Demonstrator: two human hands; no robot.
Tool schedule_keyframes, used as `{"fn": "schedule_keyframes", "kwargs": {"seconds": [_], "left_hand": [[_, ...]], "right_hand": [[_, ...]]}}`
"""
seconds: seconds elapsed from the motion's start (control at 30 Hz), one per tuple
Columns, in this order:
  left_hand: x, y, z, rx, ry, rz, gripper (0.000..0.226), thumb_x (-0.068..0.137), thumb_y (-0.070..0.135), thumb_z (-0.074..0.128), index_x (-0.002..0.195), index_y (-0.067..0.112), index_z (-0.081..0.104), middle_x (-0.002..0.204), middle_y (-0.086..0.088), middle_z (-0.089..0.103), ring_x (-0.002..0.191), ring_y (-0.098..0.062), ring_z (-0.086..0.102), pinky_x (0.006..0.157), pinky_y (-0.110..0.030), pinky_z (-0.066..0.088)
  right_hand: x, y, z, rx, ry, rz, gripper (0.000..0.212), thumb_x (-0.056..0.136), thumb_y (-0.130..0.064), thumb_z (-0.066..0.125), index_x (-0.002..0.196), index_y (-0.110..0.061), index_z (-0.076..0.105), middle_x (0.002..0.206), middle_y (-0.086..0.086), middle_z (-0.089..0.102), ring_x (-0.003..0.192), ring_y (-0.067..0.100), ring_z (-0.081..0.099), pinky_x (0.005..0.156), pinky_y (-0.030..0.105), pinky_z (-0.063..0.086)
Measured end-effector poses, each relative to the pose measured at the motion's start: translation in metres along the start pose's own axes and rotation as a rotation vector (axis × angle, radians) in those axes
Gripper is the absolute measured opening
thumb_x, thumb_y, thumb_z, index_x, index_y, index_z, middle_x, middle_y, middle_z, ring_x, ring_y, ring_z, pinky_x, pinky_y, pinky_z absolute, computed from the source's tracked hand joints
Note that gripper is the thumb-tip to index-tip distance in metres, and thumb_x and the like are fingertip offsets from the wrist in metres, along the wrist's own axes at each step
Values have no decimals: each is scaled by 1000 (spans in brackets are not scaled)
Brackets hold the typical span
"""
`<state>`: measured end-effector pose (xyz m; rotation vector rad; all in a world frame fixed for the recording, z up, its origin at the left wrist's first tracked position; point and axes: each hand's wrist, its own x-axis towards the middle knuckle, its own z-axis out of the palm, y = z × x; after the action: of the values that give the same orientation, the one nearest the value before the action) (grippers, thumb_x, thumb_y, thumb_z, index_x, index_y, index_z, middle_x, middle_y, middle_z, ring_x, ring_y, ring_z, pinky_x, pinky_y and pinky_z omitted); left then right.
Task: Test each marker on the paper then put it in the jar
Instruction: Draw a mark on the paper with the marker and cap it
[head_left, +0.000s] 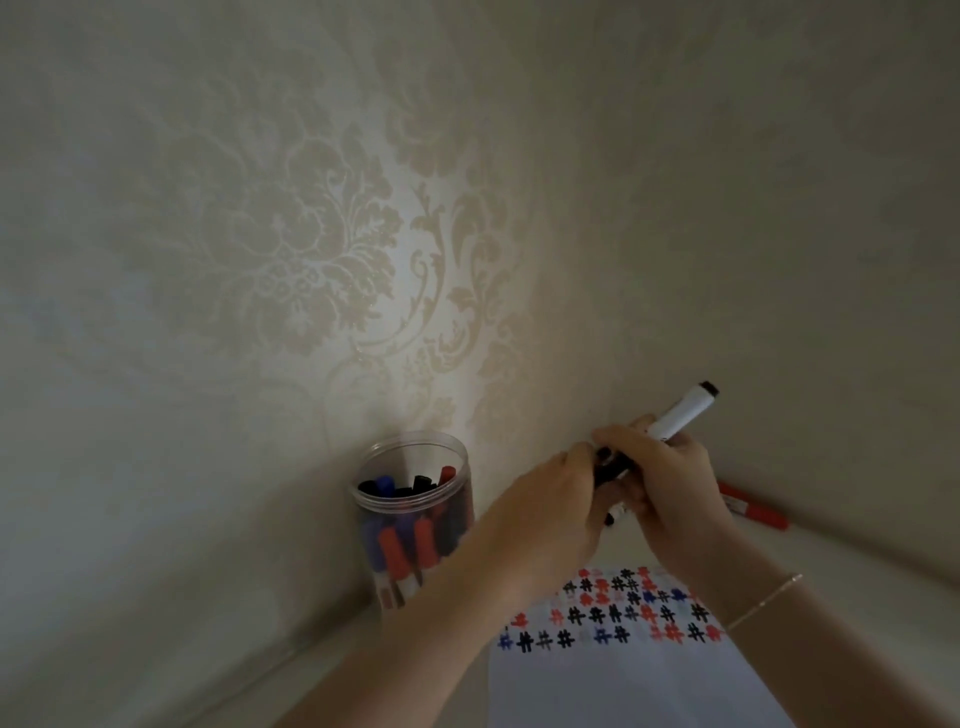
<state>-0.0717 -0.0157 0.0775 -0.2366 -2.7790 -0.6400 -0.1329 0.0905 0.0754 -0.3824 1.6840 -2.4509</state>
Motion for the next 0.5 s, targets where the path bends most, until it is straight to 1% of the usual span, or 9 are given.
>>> {"fn": "schedule_keyframes", "kwargs": {"seconds": [0.07,0.13,0.17,0.2,0.23,0.3,0.37,0.43,0.5], "left_hand": [[0,-1,2,-201,-58,-2,32,104,29,32,132,18,43,90,8,55,65,0,51,60,-12,38],[0,-6,5,-297,-109,23,32,104,32,32,132,24,45,94,7,58,67,2,52,67,-13,43],[0,-11,8,-327,-121,36,30,104,34,33,129,28,47,97,3,60,72,-1,54,74,-22,47],[0,-15,11,-351,-129,48,27,103,36,34,124,30,50,94,2,61,74,-8,54,77,-32,49],[1,-19,13,-382,-129,55,24,102,37,35,118,30,52,85,4,59,70,-8,52,73,-35,48],[2,-23,17,-474,-143,58,21,103,33,37,110,24,55,63,14,50,54,-1,44,59,-22,41],[2,-23,19,-591,-170,44,20,103,28,38,109,21,56,49,14,41,41,-1,35,46,-13,31],[1,-20,22,-679,-180,27,20,102,27,40,114,24,55,46,13,39,37,-1,31,41,-13,29],[0,-20,30,-630,-160,14,24,101,33,39,123,33,51,55,12,47,43,-5,41,45,-17,38]], "right_hand": [[1,-2,-9,-8,-63,54,26,84,-2,61,66,-8,44,49,5,38,39,14,35,41,27,36],[2,-2,-19,-31,-150,107,24,85,-1,58,67,-9,45,53,8,42,39,13,39,39,24,36],[2,-3,-22,-52,-191,124,21,86,-1,57,69,-8,47,56,9,45,40,14,40,39,23,36],[3,-3,-25,-74,-226,138,18,87,-2,55,72,-7,48,57,10,47,40,14,41,39,24,37],[3,-3,-27,-91,-251,150,15,88,-2,55,74,-6,49,58,11,48,40,15,42,39,24,38],[4,-4,-30,-98,-271,174,13,88,-1,54,75,-4,51,58,12,49,40,16,43,39,24,39],[5,-5,-35,-91,-289,189,18,87,0,54,69,-3,51,57,13,49,40,16,44,39,24,40],[5,-7,-39,-117,-325,182,23,87,1,53,65,-3,50,58,14,49,41,17,44,38,24,40],[7,-6,-44,-161,-294,126,22,86,2,55,65,-3,50,61,16,51,43,20,44,38,26,40]]}}
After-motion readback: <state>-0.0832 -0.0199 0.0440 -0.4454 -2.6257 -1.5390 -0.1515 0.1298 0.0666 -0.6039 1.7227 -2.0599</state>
